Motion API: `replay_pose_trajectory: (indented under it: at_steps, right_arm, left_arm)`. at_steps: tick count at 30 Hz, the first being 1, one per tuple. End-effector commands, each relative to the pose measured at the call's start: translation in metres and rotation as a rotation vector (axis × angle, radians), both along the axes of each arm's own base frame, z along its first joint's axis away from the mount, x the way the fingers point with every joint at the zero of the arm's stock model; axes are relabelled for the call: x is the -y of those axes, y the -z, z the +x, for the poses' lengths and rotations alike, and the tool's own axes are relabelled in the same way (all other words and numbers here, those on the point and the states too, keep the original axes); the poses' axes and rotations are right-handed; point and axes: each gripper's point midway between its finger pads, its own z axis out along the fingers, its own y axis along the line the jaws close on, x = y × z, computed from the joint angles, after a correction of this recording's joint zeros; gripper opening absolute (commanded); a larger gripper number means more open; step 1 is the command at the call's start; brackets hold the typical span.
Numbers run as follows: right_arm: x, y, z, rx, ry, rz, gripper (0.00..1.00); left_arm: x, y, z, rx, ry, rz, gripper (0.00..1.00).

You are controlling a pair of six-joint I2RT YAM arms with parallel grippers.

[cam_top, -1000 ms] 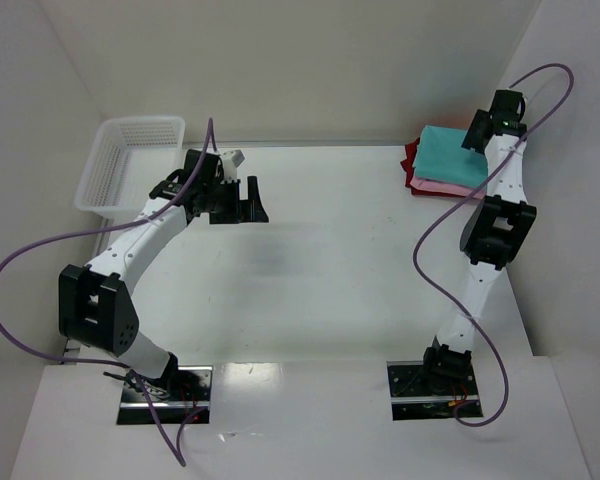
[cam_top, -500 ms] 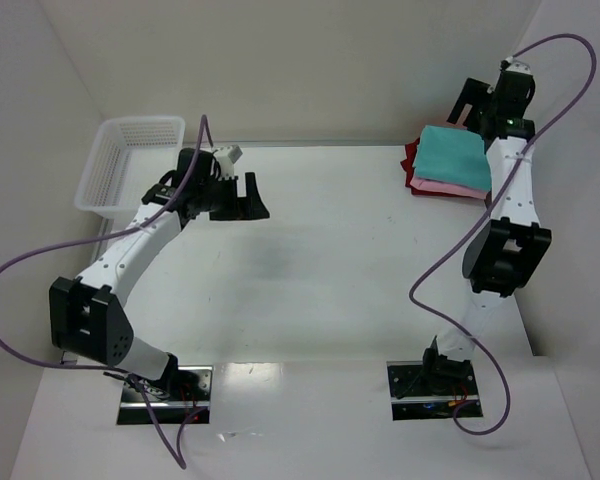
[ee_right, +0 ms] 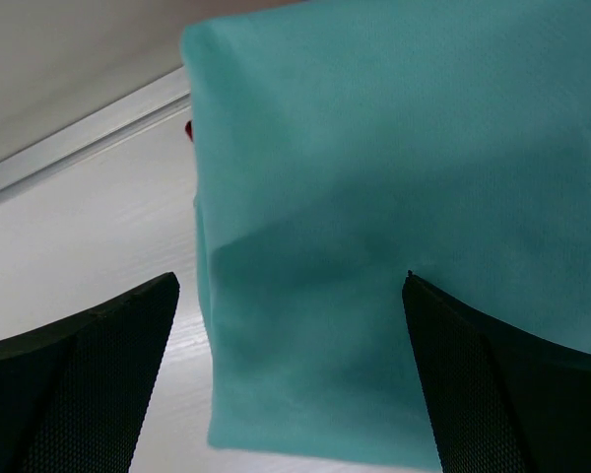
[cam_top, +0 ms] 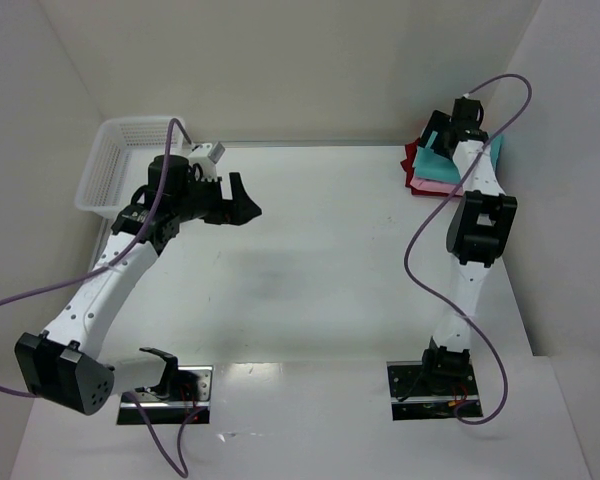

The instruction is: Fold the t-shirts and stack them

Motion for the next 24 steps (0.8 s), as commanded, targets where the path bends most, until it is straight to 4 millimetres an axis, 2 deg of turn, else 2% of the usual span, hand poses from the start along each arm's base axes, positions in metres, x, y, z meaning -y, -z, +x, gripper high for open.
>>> replay_pose_trajectory:
  at_steps: [1, 3, 5, 7, 9, 10, 13, 15, 16, 17, 20, 21, 23, 24]
  right_arm:
    - [0.017, -0.021, 0.014, 0.042, 0.059, -0.036, 1.00]
    - [0.019, -0.024, 0.014, 0.032, 0.063, -0.048, 1.00]
    - [0.020, -0.040, 0.012, 0.061, 0.071, -0.059, 1.00]
    - [0.020, -0.073, 0.010, 0.126, 0.073, -0.069, 1.00]
    - [0.026, -0.091, 0.005, 0.156, 0.084, -0.074, 1.00]
    - [0.031, -0.109, 0.004, 0.192, 0.093, -0.080, 1.00]
    - [0.038, -0.123, -0.001, 0.208, 0.121, -0.113, 1.00]
    - [0.049, -0.120, -0.004, 0.195, 0.170, -0.154, 1.00]
    - [0.053, -0.111, -0.005, 0.174, 0.181, -0.170, 1.00]
    - [0.062, -0.099, -0.008, 0.147, 0.202, -0.178, 1.00]
    - [0.069, -0.067, -0.008, 0.086, 0.210, -0.174, 1.00]
    - [0.075, -0.048, -0.010, 0.050, 0.222, -0.174, 1.00]
    - [0.078, -0.029, -0.009, 0.020, 0.230, -0.178, 1.00]
    - [0.078, -0.010, -0.008, -0.010, 0.229, -0.175, 1.00]
  left_arm:
    - [-0.001, -0.011, 0.002, 0.043, 0.014, 0.009, 0.99]
    - [-0.001, -0.011, 0.004, 0.042, 0.014, 0.010, 0.99]
    - [0.000, -0.008, 0.006, 0.033, 0.014, 0.012, 0.99]
    - [0.001, -0.010, 0.006, 0.040, 0.021, 0.006, 0.99]
    - [0.002, -0.011, 0.008, 0.041, 0.022, 0.005, 0.99]
    - [0.004, -0.013, 0.009, 0.043, 0.025, -0.006, 0.99]
    - [0.006, -0.010, 0.009, 0.026, 0.030, -0.015, 0.99]
    - [0.007, -0.011, 0.011, 0.027, 0.031, -0.016, 0.99]
    - [0.007, -0.011, 0.011, 0.026, 0.031, -0.016, 0.99]
    - [0.007, -0.011, 0.011, 0.026, 0.031, -0.016, 0.99]
    - [0.007, -0.011, 0.011, 0.026, 0.031, -0.016, 0.99]
    - [0.008, -0.011, 0.010, 0.025, 0.038, -0.020, 0.99]
    - [0.008, -0.014, 0.009, 0.032, 0.039, -0.022, 0.99]
    - [0.007, -0.014, 0.007, 0.039, 0.042, -0.018, 0.99]
